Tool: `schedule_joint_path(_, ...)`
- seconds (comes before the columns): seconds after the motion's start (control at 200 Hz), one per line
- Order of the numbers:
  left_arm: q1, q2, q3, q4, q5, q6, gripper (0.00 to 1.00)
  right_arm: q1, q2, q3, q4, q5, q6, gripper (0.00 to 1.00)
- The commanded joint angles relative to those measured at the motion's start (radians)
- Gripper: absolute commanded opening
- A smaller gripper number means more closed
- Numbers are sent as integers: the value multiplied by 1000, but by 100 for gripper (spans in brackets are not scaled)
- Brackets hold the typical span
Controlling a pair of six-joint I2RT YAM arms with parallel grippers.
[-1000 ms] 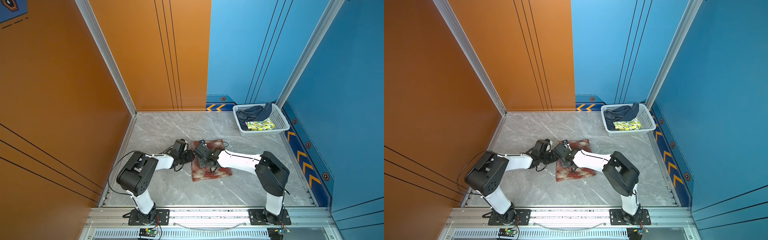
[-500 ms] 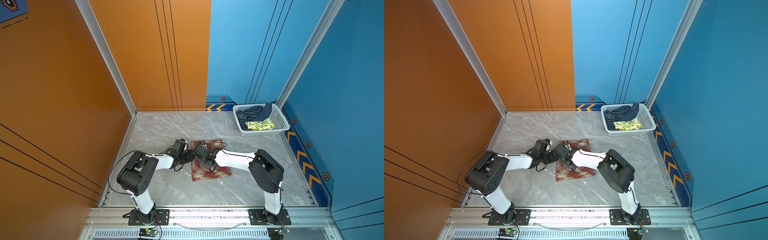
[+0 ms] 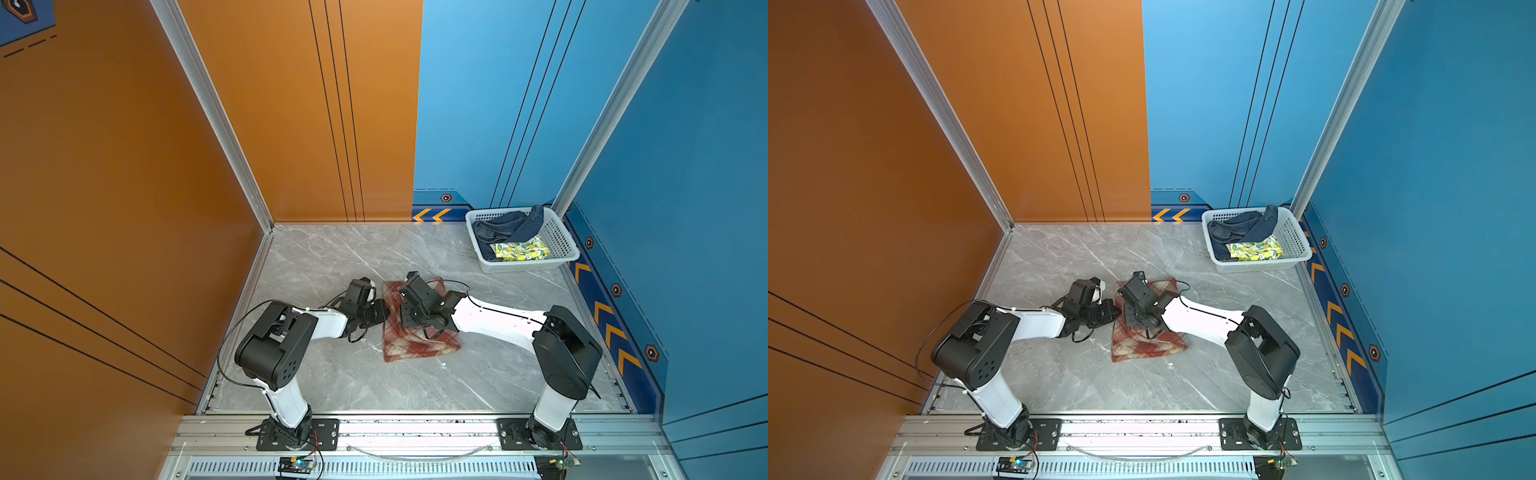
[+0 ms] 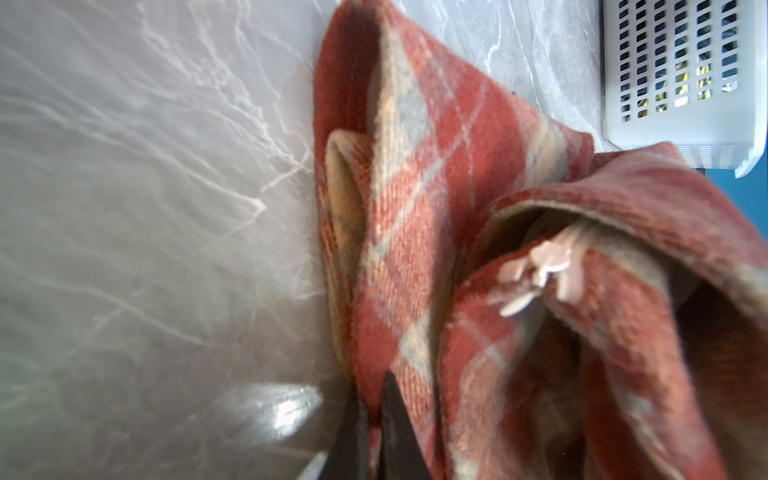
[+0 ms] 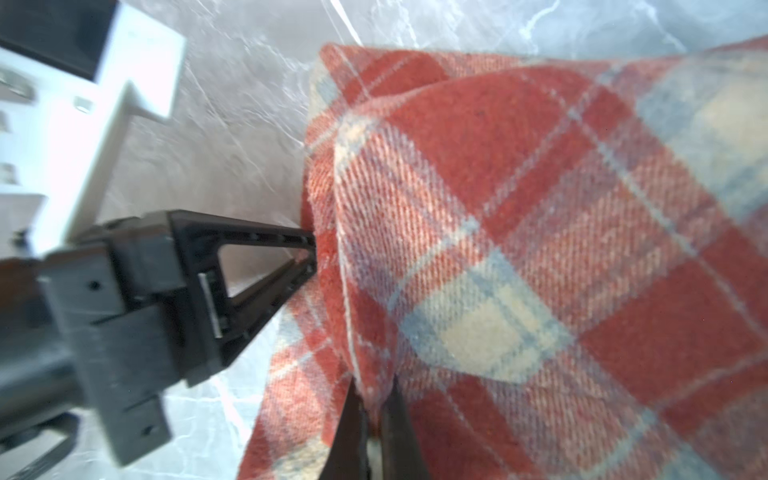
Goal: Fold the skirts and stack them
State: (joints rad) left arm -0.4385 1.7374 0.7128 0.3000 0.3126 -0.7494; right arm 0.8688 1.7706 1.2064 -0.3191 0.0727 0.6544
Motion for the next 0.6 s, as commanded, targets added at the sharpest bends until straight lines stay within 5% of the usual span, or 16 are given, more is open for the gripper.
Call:
schedule_joint_path(0.0,6,57,-54,-140,-14,19,0,-5,-26,-20,65,-65,53,0)
schedule_joint_path(0.115,9,57,-56,-134,-10,18,0,-7,0,-22,64,-50,74,0)
schedule_joint_path(0.21,11,55,-58,-134,-7,19,0,10,31,-3,11,13,57,30)
schedule_joint_path(0.345,16,54,-60,-134,-5,21,0,45,73,27,-55,74,33,50)
schedule_joint_path(0.596,18,54,-61,-131,-3,18,0,84,139,55,-99,128,23,54)
